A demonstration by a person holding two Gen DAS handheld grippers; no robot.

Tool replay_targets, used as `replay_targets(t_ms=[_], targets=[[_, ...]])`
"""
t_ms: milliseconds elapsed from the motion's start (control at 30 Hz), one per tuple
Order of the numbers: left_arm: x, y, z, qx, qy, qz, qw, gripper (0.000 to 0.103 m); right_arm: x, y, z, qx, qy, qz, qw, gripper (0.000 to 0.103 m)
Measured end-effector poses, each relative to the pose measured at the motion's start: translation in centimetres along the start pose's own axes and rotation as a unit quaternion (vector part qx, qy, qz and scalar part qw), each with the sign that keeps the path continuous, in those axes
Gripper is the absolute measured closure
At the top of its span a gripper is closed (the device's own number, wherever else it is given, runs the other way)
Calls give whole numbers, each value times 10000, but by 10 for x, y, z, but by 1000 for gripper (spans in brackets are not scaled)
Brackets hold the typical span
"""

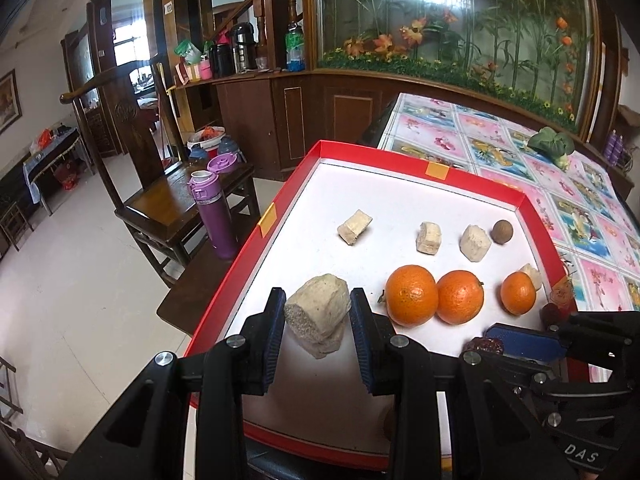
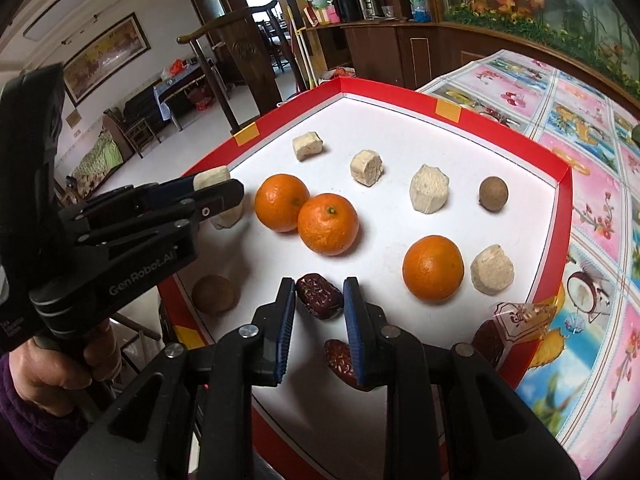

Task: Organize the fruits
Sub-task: 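Lower the date and cube into the tray and open both tools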

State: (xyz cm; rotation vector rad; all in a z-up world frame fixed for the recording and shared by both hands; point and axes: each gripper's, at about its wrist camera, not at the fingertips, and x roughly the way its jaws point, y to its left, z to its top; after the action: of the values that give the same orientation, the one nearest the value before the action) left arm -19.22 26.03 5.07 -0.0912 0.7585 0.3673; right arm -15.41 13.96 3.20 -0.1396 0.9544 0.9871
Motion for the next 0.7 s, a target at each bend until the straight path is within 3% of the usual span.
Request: replay_targets(t_ms=[100,167,267,333,367,400,467,633,700], targets=[[5,-2,-1,5,129,90,9999,66,-1,5,-1,-135,42,-83,9999,76],[6,-3,-2,-6,163,159,9997,46,0,4,0,-197,76,-114,9997,76],[-4,-7,-1,12,4,241,9997,41,-12,3,-2,-245,-35,-24,9997,76],[-14,-12,3,41,-168,398,9991,29,-27,-2,-1,-266,-254,-32,9993,72],[-18,-14,5,53,-269,438,9987,25,-35,-5,0,-251,-378,-39,9990,64],[-23,-16,7,73,-358,469,9982,25,-45,-9,0,-226,-538,-79,9983,54],[-35,-25,12,151,-527,577,9968,23,-65,-20,0,-145,-862,-214,9959,45],[-60,-47,24,320,-851,649,9937,20,-110,-43,0,67,-1428,-523,9883,42],[-68,-57,28,383,-952,679,9924,19,-124,-50,-2,118,-1583,-657,9851,34]])
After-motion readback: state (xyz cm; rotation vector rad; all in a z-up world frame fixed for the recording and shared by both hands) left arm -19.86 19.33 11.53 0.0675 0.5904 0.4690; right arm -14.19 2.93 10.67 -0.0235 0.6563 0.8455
